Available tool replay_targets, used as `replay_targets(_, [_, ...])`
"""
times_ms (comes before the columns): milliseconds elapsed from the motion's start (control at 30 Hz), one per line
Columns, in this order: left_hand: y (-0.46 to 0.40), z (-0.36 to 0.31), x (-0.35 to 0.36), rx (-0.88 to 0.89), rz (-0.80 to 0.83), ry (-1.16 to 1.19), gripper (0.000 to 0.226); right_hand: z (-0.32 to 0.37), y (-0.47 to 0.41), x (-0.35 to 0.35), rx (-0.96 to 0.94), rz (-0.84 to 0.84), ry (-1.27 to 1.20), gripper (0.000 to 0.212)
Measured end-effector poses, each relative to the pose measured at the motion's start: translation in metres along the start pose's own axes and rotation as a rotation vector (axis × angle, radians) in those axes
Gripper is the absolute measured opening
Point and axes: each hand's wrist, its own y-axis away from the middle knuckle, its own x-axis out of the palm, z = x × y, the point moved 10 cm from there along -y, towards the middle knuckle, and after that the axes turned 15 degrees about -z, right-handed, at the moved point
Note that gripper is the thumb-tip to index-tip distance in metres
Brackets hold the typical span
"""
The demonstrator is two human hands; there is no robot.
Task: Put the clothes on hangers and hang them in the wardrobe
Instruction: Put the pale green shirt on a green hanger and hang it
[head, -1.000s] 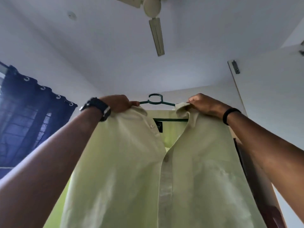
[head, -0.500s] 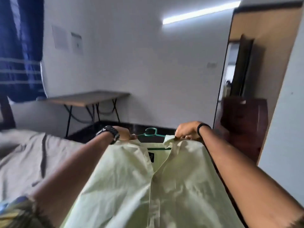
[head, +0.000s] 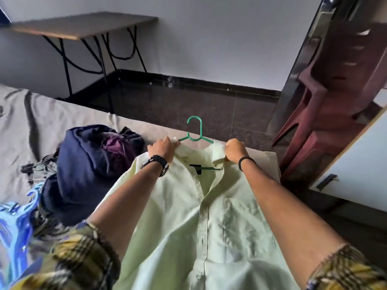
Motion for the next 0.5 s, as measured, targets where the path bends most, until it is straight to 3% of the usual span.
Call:
replay_targets(133, [0.019, 0.013, 0.029, 0.002, -0.055, -0.051, 0.039, -0.019, 0.019, 0.06, 0.035, 0.223, -0.029, 0.017])
replay_targets(167, [0.025, 0.007, 0.03, 0.058, -0.105, -0.047, 0.036, -0.023, 0.025, 0.072, 0.076, 0.248, -0.081, 0.027])
replay_targets(233, [0.046, -0.014, 0.03, 0.202, -0.195, 0.091, 0.03, -0.031, 0.035, 0.076, 0.159, 0.149, -0.203, 0.037])
replay_targets(300, [0.074, -0.029, 0.035, 0.249, -0.189, 0.35, 0.025, -0.039, 0.043, 0.055, 0.212, -0.124, -0.306, 0.033])
replay_targets(400, [0.111, -0.017, 0.058, 0.03, -0.097, 0.64, 0.01, -0.046, 0.071, 0.03, 0.243, -0.359, -0.426, 0.021])
replay_targets(500, [0.136, 0.014, 0.09, -0.3, -0.043, 0.706, 0.003, -0.05, 0.099, 0.035, 0.288, -0.303, -0.467, 0.021])
